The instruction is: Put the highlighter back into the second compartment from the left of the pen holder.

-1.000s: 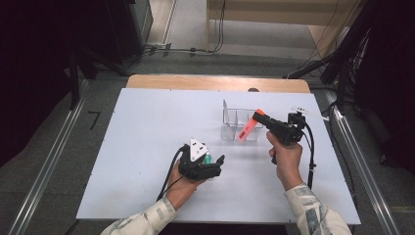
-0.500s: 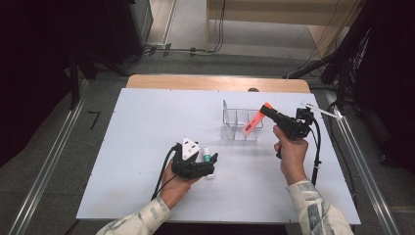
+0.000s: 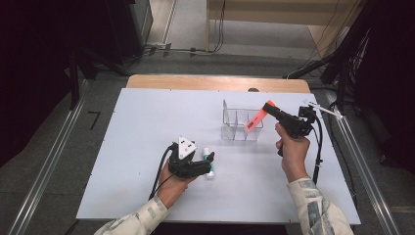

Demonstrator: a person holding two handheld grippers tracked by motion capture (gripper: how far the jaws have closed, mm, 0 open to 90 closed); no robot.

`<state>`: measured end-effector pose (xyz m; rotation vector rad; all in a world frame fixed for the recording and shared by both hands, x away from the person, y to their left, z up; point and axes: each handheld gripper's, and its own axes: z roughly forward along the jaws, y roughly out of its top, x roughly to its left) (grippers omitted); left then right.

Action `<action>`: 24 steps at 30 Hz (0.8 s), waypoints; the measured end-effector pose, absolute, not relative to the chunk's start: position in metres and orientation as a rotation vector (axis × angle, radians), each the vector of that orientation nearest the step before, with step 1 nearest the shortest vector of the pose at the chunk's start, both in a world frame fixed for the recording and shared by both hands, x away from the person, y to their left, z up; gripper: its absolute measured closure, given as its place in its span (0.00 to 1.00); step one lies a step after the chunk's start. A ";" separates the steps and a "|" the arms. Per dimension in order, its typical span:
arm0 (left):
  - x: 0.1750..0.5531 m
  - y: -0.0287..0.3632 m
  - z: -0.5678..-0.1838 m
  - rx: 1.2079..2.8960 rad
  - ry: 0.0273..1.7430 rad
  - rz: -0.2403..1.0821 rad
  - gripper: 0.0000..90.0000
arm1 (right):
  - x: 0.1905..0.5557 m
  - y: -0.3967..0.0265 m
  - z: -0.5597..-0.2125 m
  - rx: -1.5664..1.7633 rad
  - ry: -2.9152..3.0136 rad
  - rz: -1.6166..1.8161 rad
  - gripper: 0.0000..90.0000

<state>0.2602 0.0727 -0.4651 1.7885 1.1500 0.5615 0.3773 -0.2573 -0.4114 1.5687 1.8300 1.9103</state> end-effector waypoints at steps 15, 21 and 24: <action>0.261 0.074 -0.466 1.790 1.153 0.561 0.26 | 0.385 -0.262 -0.407 1.580 1.788 1.916 0.80; 0.261 0.074 -0.466 1.791 1.154 0.561 0.26 | 0.392 -0.259 -0.409 1.595 1.769 1.908 0.80; 0.261 0.074 -0.466 1.789 1.155 0.561 0.26 | 0.396 -0.256 -0.410 1.602 1.764 1.896 0.80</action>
